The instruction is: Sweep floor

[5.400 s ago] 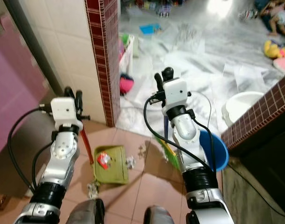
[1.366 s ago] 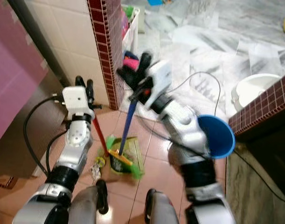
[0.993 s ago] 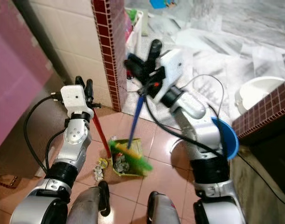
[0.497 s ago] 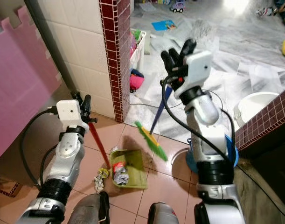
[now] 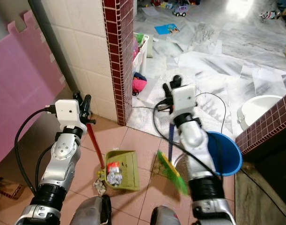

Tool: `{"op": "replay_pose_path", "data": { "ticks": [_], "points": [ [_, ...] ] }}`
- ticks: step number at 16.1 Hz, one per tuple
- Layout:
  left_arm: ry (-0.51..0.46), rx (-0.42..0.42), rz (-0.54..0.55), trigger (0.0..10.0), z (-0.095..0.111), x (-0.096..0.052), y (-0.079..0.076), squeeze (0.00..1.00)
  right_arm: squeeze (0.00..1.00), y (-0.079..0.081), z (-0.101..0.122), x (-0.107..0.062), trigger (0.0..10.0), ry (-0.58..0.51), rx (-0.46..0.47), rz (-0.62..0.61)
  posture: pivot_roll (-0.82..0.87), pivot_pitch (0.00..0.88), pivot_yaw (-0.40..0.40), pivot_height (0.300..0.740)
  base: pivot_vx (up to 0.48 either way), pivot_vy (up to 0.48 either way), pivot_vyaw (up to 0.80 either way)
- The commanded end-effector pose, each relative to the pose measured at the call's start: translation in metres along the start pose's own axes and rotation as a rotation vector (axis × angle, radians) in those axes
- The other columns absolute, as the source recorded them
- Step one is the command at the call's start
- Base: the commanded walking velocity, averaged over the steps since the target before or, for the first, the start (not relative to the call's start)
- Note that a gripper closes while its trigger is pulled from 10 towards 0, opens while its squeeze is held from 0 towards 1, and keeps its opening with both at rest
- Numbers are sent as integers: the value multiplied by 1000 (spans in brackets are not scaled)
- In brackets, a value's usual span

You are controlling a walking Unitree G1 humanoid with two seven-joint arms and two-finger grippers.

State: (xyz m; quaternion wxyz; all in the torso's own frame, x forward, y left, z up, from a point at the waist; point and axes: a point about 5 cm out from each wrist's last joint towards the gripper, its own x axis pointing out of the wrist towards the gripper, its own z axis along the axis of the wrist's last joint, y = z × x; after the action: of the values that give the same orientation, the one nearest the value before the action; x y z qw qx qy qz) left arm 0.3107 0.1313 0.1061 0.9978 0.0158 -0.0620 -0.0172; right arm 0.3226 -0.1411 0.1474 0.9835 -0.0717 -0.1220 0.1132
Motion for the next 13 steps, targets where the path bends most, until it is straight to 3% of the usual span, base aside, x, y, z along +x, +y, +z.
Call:
{"op": "replay_pose_path", "data": {
  "ticks": [1,4,5,8,11,13],
  "points": [
    [-28,12,-14,10000,7,3,0,0,0,6,8,7,10000,-48,1,15,20,0,27,740,0,0,0],
    [-22,13,-8,10000,7,5,-3,0,0,31,-6,6,10000,18,160,193,22,0,4,740,0,0,0],
    [-10,8,-1,10000,4,3,-3,0,0,41,-10,0,10000,47,201,313,17,0,2,740,0,0,0],
    [11,7,-17,10000,0,2,-8,0,0,43,-9,-9,10000,72,250,466,11,0,1,740,0,0,0],
    [25,6,1,10000,-1,3,-10,0,0,28,6,-3,10000,17,270,410,-2,0,-9,740,0,0,0],
    [39,-29,15,10000,1,4,-11,0,0,17,21,8,10000,-39,260,292,-13,0,-22,740,0,0,0]
  ]
}}
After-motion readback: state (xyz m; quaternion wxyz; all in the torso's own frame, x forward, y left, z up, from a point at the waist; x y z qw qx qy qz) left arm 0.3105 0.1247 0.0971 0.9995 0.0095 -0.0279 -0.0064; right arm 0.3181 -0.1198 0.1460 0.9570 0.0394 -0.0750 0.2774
